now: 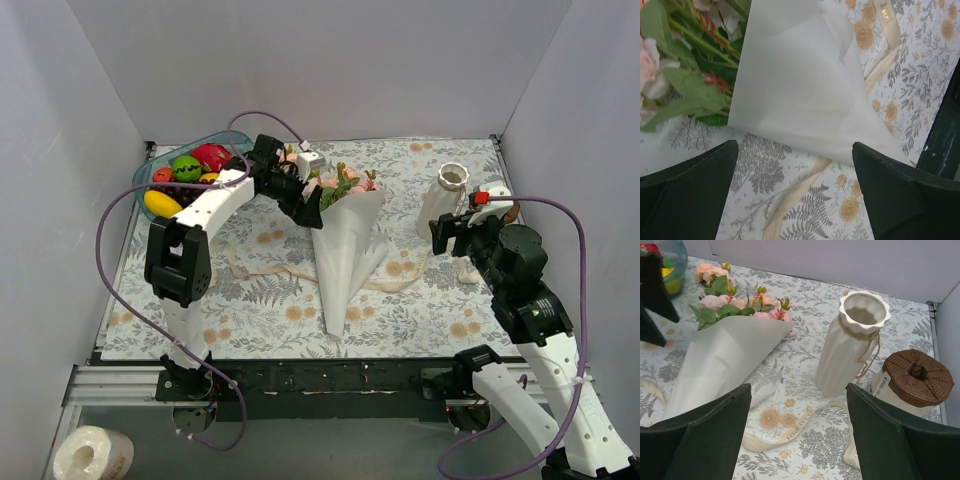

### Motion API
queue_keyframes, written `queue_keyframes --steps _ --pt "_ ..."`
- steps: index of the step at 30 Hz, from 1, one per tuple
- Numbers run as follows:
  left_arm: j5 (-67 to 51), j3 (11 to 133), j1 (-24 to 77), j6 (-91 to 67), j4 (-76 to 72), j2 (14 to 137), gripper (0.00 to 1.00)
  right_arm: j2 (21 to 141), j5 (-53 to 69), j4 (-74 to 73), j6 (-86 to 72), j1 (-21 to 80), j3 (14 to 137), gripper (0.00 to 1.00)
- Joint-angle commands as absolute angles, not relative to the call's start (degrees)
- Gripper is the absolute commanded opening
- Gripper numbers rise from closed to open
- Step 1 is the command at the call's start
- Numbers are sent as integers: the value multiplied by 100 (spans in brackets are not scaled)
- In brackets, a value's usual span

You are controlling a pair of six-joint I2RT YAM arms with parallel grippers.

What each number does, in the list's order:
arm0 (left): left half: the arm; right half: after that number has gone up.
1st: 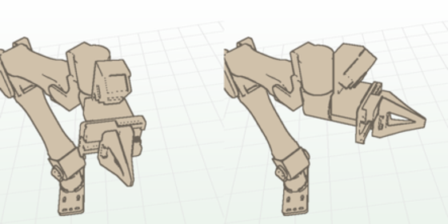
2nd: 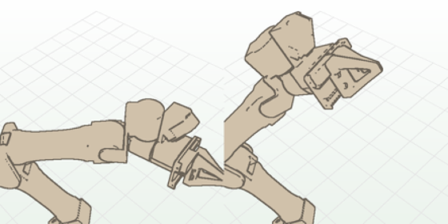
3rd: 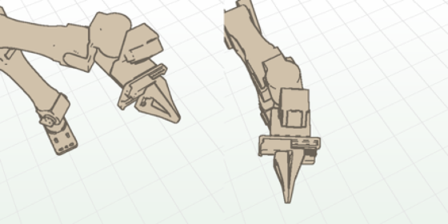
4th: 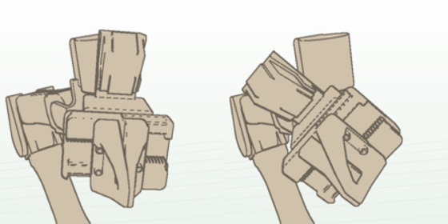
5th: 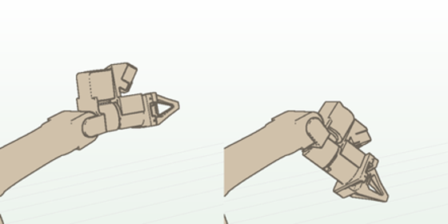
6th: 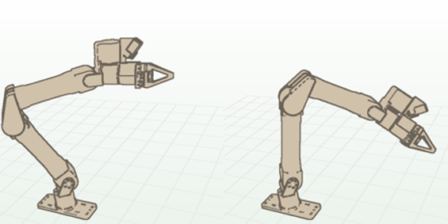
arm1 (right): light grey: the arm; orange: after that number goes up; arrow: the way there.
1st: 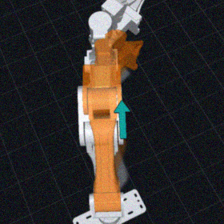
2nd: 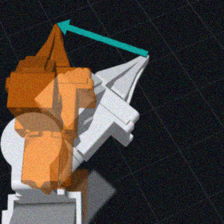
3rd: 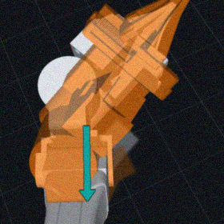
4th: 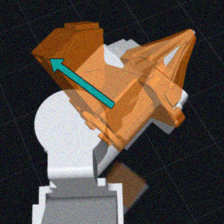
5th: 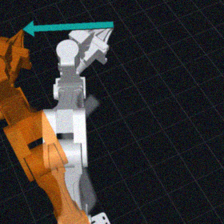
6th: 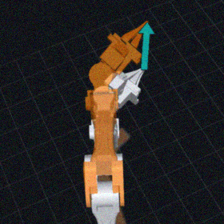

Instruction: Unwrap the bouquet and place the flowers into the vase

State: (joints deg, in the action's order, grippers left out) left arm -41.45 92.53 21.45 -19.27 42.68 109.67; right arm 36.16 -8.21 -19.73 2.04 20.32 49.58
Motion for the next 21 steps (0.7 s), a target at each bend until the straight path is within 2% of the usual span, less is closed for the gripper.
queue_keyframes --steps 1,10,21 --pt "-4394 10107 2303 -1802 4245 11144 98 3498 -414 -1749 -123 2021 4790 84" --pt "-4526 9783 2250 -1714 3763 11408 98 3454 -35 -1854 -26 2013 4931 84" --pt "-4807 9615 2074 -1679 3533 11469 98 3551 544 -1811 -246 2021 4887 77"
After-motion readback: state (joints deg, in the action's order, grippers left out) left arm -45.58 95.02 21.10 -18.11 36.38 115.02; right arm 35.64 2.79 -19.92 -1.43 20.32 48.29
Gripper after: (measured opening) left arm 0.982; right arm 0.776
